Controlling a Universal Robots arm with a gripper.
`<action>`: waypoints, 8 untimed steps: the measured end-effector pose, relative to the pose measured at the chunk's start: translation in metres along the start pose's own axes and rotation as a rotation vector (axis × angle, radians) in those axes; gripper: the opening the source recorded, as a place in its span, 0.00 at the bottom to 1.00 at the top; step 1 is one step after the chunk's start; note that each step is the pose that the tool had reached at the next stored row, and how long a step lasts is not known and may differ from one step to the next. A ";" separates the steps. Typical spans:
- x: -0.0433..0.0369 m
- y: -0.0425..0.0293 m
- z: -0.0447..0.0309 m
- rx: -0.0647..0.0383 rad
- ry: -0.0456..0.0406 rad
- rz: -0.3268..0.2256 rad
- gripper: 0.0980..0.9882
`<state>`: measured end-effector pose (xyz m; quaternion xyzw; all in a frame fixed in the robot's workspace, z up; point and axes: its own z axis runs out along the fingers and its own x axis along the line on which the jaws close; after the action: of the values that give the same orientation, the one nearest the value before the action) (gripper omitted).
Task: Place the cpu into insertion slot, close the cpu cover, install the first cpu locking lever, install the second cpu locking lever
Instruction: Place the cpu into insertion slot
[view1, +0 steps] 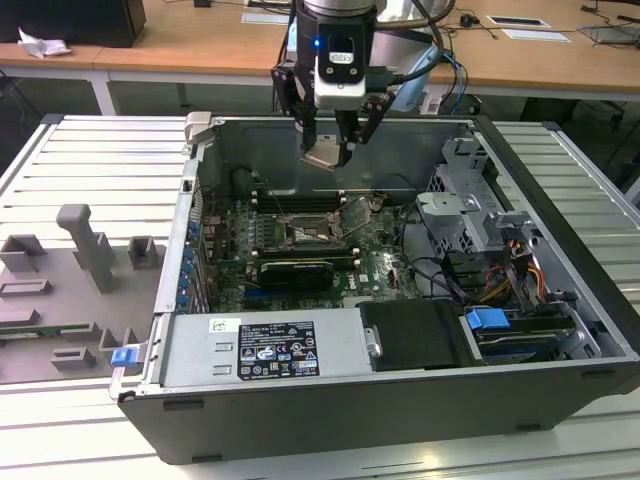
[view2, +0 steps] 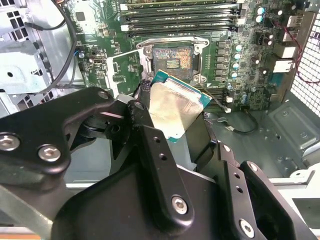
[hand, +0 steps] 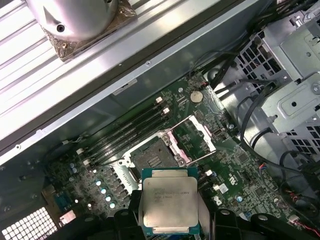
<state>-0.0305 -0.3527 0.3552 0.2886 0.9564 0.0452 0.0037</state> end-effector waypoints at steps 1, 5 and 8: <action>0.0001 0.0000 0.0003 -0.001 -0.0016 0.018 0.48; 0.0002 0.0002 0.0006 -0.002 -0.0056 0.063 0.48; 0.0002 0.0003 0.0014 -0.002 -0.0104 0.113 0.48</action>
<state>-0.0305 -0.3522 0.3538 0.3426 0.9384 0.0448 0.0064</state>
